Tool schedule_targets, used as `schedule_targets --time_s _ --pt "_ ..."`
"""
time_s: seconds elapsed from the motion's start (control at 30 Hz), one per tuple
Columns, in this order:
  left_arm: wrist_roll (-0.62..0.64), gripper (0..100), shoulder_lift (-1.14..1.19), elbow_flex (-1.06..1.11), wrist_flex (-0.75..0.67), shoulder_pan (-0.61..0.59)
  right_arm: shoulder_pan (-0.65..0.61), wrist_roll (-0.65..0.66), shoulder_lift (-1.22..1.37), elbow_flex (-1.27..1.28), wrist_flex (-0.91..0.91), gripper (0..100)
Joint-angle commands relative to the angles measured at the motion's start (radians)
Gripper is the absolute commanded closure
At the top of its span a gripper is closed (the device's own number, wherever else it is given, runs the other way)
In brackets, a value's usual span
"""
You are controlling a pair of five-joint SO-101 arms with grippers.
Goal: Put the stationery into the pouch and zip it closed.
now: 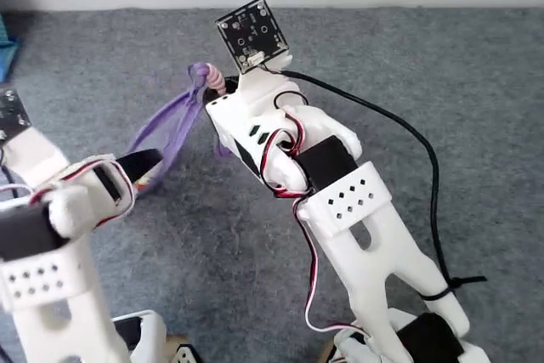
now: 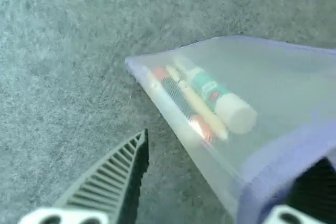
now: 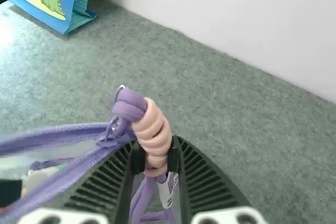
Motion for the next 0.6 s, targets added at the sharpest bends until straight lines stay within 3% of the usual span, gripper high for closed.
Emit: schedule_targets --time_s 0.0,0.3,0.57 --pt "0.048 56 -0.106 -0.084 0.018 0.028 0.025 -0.012 -0.050 -0.123 -0.051 99.1" --pt "0.100 56 -0.331 -0.213 -0.008 0.025 0.024 -0.003 -0.050 -0.236 -0.076 99.1" --pt "0.100 57 -0.385 -0.062 -0.029 0.023 0.019 0.110 -0.062 -0.258 -0.067 99.1"
